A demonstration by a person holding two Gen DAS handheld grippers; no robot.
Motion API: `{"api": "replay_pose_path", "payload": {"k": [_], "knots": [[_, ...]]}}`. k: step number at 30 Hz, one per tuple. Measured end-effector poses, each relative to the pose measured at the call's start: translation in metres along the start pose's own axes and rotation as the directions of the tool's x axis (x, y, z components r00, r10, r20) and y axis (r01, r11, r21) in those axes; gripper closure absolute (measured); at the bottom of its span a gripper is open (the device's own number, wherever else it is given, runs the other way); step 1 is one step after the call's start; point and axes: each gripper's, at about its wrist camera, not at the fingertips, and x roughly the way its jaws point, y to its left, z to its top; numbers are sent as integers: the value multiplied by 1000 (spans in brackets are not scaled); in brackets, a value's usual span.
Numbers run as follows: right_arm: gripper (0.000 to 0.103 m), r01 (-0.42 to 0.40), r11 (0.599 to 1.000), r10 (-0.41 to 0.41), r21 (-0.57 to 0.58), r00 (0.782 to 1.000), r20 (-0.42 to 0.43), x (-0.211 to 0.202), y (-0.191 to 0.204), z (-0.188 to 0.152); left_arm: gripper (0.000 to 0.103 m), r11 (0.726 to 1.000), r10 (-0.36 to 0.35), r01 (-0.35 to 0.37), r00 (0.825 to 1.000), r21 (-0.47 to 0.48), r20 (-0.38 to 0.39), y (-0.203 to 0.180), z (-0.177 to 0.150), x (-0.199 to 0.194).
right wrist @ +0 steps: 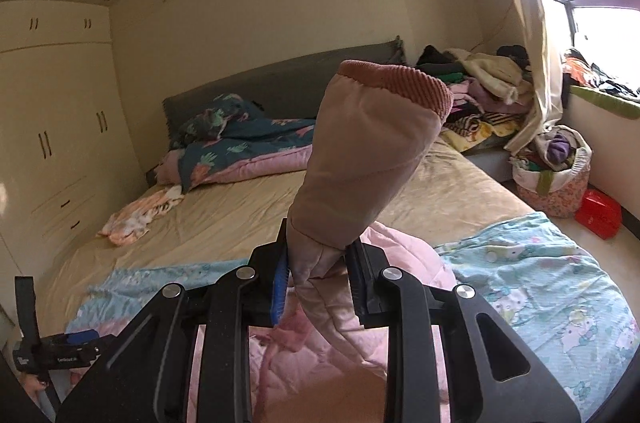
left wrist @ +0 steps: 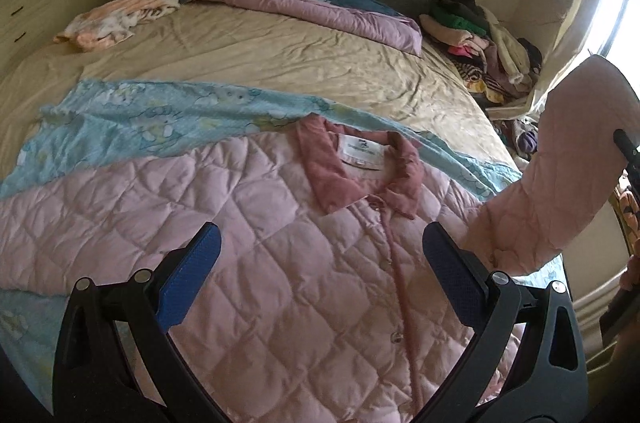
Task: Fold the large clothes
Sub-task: 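Lift the sleeve with the right tool and carry it across the jacket body, then lay the sleeve on the jacket front and open the right tool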
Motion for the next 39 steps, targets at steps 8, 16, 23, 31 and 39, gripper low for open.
{"api": "replay_pose_path", "payload": {"k": [8, 16, 23, 31, 39], "knots": [[79, -58, 998, 57, -25, 998, -25, 21, 33, -19, 8, 1000, 5, -5, 1000, -2, -5, 26, -20, 8], [79, -104, 994, 101, -40, 992, -74, 48, 62, -49, 8, 998, -19, 15, 999, -65, -48, 51, -39, 30], [79, -133, 989, 125, -57, 984, -130, 73, 88, -86, 8, 989, -90, 80, 993, -124, -71, 64, -42, 41], [78, -176, 980, 150, -97, 962, -228, 103, 122, -136, 8, 966, -175, 157, 982, -207, -73, 81, -41, 48], [70, -275, 951, 219, -140, 921, -321, 111, 165, -192, 8, 943, -250, 232, 967, -240, -47, 89, -39, 46]]}}
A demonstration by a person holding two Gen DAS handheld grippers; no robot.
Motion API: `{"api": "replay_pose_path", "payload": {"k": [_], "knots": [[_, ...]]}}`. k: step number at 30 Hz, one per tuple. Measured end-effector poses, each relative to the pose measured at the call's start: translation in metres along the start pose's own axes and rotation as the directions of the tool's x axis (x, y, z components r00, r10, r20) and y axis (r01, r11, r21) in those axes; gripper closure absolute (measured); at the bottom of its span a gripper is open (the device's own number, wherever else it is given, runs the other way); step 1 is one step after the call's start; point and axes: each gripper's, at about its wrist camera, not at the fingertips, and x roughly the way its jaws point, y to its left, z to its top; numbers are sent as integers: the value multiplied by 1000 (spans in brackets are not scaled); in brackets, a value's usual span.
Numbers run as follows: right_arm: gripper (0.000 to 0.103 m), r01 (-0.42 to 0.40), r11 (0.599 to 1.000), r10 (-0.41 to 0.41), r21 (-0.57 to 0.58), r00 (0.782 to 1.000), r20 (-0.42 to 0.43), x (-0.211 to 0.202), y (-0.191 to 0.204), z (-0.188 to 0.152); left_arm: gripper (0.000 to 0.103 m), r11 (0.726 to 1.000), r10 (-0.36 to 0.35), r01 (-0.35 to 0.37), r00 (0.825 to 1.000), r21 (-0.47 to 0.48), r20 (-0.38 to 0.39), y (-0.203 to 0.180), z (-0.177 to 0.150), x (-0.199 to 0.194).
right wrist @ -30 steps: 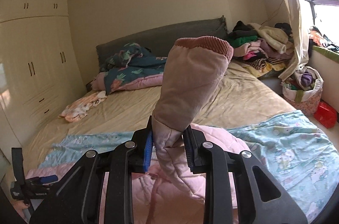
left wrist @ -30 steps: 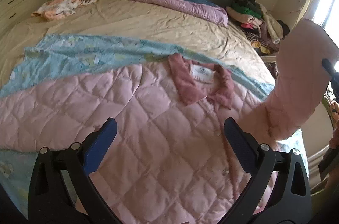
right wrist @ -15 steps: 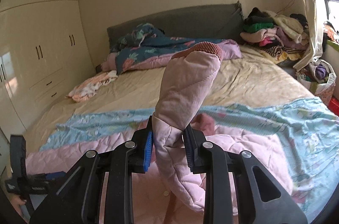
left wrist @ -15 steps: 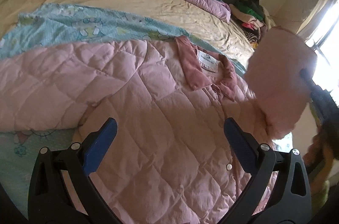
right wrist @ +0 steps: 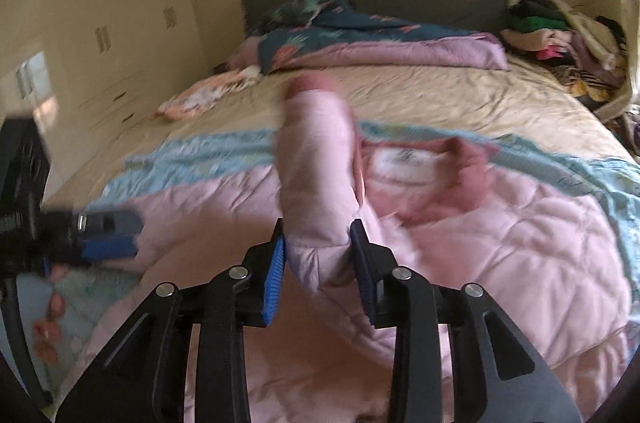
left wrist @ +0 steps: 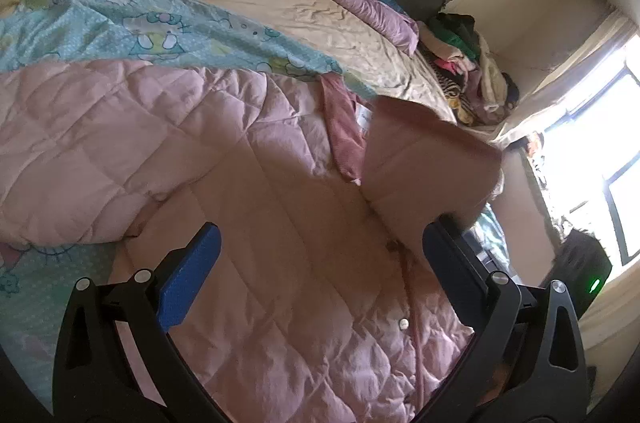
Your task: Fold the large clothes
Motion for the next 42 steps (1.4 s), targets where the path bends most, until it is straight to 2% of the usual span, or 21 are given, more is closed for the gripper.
{"api": "replay_pose_path", "payload": {"k": [3, 5, 7, 8, 10, 13, 16, 20, 22, 23, 25, 26, 28, 31, 34, 36, 42], "knots": [[62, -27, 997, 23, -66, 998, -61, 12, 24, -17, 8, 1000, -25, 25, 1000, -12, 1, 2, 1, 0], [52, -40, 996, 32, -85, 995, -93, 19, 33, -27, 8, 999, -35, 35, 999, -24, -8, 4, 1, 1], [36, -63, 994, 51, -92, 990, -131, 22, 39, -35, 8, 998, -50, 49, 999, -37, -21, 7, -1, 5], [31, -72, 993, 58, -95, 987, -149, 23, 42, -38, 8, 997, -60, 58, 998, -44, -34, 7, -2, 8], [17, -87, 992, 73, -90, 986, -150, 16, 43, -42, 8, 996, -76, 73, 995, -59, -57, 9, -6, 15], [16, -101, 991, 88, -86, 986, -143, -2, 37, -41, 8, 994, -92, 85, 991, -72, -92, 9, -11, 28], [16, -75, 993, 64, -87, 990, -123, -21, 20, -39, 8, 990, -116, 102, 983, -97, -142, 8, -21, 45], [16, 7, 999, -12, -46, 994, -106, -44, -20, -35, 9, 988, -128, 110, 977, -110, -171, 7, -32, 62], [16, 58, 998, -58, -4, 993, -100, -54, -44, -34, 12, 992, -110, 99, 979, -75, -172, 0, -35, 68], [16, 82, 996, -80, 21, 992, -95, -59, -58, -33, 18, 995, -96, 89, 980, -47, -174, -4, -37, 70], [16, 125, 990, -119, 61, 989, -94, -67, -81, -34, 64, 998, -58, 61, 980, 12, -189, -12, -39, 76], [16, 147, 986, -139, 84, 986, -98, -69, -94, -35, 66, 998, -38, 45, 981, 33, -191, -16, -41, 79], [16, 170, 975, -155, 143, 982, -110, -75, -121, -35, 83, 996, -23, 36, 986, 78, -166, -20, -42, 79], [16, 230, 955, -206, 186, 969, -136, -80, -151, -36, 89, 991, -10, 24, 995, 129, -102, -29, -33, 66], [16, 289, 938, -259, 192, 951, -167, -79, -170, -32, 89, 984, 12, -7, 1000, 179, -25, -35, -19, 48], [16, 298, 935, -264, 193, 947, -184, -72, -178, -30, 89, 981, 34, -32, 999, 194, -6, -34, -16, 43], [16, 289, 946, -246, 150, 936, -250, -38, -180, -36, 88, 986, 86, -75, 994, 146, -71, -8, -23, 59]]}}
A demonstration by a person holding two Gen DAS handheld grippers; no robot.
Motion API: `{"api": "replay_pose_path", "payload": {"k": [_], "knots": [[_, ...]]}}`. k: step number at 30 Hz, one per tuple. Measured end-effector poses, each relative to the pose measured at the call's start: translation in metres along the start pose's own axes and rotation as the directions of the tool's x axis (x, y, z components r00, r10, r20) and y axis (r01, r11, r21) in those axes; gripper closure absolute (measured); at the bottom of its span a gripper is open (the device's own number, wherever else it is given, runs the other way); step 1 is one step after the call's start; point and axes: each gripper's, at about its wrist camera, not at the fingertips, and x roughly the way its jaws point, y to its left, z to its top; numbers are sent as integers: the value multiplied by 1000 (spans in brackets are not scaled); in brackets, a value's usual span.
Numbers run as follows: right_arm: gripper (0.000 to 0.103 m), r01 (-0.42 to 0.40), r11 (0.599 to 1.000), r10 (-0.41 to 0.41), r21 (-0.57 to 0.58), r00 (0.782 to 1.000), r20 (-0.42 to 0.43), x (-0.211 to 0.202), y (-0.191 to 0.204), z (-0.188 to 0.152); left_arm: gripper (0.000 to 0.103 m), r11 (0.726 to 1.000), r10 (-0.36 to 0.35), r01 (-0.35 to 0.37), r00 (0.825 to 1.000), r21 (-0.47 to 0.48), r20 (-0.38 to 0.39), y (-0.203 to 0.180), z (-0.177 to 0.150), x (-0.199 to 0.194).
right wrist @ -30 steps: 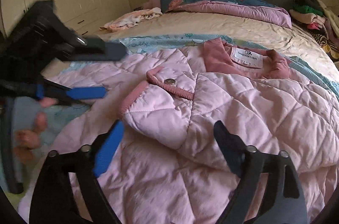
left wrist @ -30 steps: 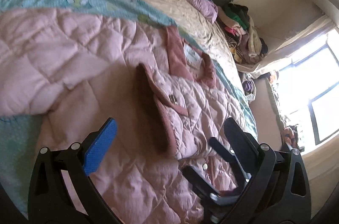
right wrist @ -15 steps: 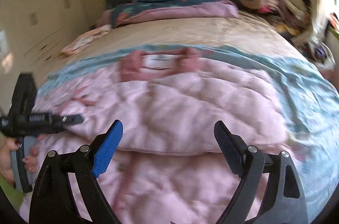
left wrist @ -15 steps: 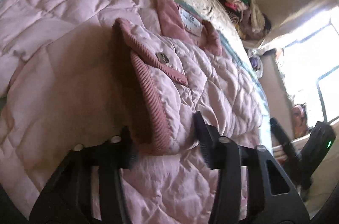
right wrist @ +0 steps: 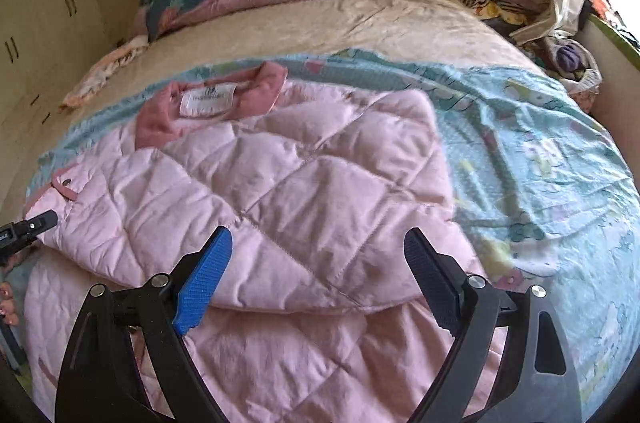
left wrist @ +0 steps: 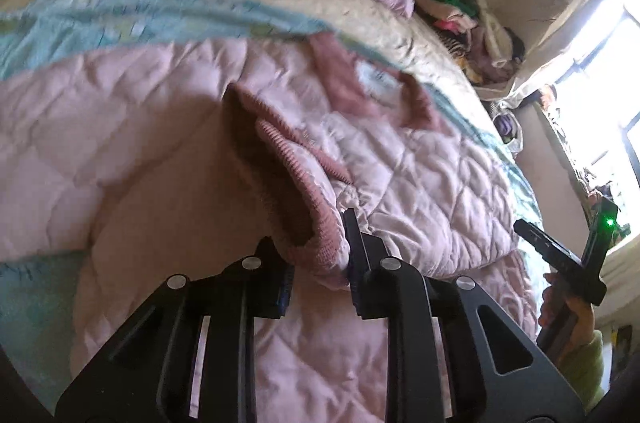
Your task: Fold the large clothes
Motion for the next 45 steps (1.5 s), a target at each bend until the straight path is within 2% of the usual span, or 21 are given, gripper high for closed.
{"api": "replay_pose_path", "payload": {"k": [8, 17, 19, 21, 24, 27, 30, 40, 45], "knots": [[16, 66, 998, -64, 23, 995, -81, 31, -18, -5, 81, 999, 31, -31, 999, 10, -36, 1, -8, 9], [15, 69, 995, -63, 68, 994, -85, 39, -31, -14, 59, 995, 95, -94, 995, 44, -29, -2, -9, 6], [14, 65, 995, -60, 77, 995, -74, 32, -29, -16, 46, 994, 106, -105, 994, 41, -24, -2, -8, 2], [14, 51, 995, -46, 84, 997, -56, 23, -28, -18, 38, 993, 108, -107, 994, 39, -15, -3, -8, -3], [13, 15, 995, -12, 98, 1000, -29, 7, -23, -22, 31, 992, 118, -118, 993, 50, 7, -6, -8, -13], [9, -10, 995, 11, 103, 1000, -13, -4, -16, -27, 30, 991, 121, -123, 992, 54, 24, -7, -10, -22], [6, -34, 994, 33, 101, 999, 12, -18, -5, -31, 9, 989, 140, -142, 990, 45, 35, -6, -12, -29], [6, -81, 996, 78, 28, 994, 72, -51, 48, -27, 9, 972, 234, -235, 970, 5, 59, 5, -16, -57], [5, -105, 994, 106, -20, 990, 94, -64, 75, -22, 9, 968, 252, -251, 965, -18, 74, 13, -17, -69]]}}
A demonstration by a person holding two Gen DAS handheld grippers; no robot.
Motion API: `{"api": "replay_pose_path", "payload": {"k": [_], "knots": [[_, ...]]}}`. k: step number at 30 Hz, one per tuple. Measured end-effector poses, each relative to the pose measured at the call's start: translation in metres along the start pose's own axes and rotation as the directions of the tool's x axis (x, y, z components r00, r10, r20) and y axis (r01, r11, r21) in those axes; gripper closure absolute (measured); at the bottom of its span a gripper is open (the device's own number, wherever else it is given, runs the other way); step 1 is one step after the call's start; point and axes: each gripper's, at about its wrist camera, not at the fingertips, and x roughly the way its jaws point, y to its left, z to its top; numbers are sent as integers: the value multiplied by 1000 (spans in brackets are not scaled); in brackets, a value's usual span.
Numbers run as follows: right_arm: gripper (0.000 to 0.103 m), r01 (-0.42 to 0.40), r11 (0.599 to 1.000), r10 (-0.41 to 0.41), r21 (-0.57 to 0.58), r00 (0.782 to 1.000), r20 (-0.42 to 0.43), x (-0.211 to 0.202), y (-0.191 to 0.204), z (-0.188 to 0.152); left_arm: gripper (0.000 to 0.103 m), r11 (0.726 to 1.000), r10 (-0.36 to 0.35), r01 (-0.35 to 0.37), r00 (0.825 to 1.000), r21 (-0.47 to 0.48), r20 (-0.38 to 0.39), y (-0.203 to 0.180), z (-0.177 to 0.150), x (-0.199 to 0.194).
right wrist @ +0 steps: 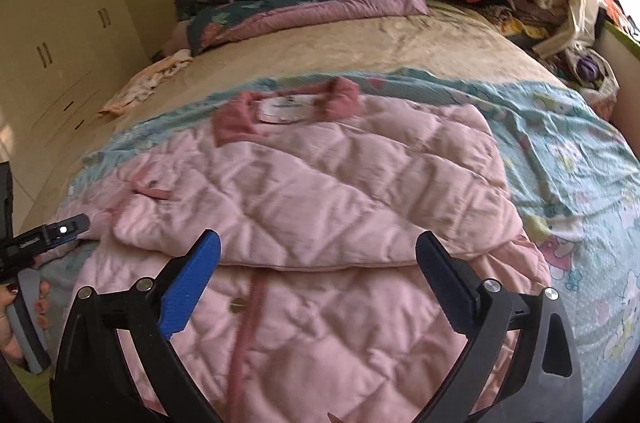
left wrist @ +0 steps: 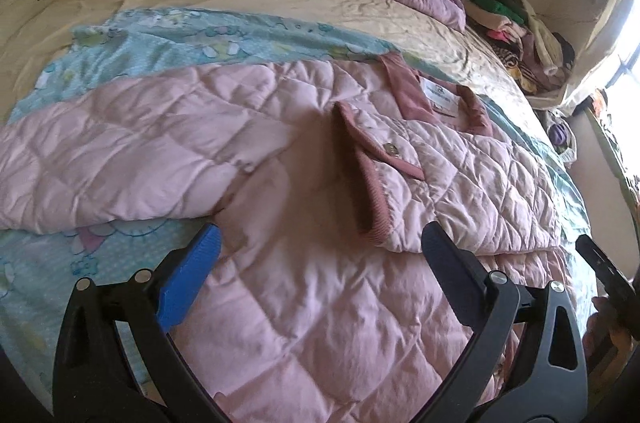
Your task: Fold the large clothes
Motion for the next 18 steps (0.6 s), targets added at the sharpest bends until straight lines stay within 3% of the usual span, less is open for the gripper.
{"api": "replay_pose_path", "payload": {"k": [8, 18], "knots": [[5, -58, 996, 59, -72, 998, 19, -9, 49, 9, 9, 997, 39, -34, 997, -62, 69, 25, 0, -24], [5, -140, 975, 146, -173, 989, 19, -7, 117, 22, 9, 984, 112, -98, 990, -150, 89, 66, 3, -37]]}}
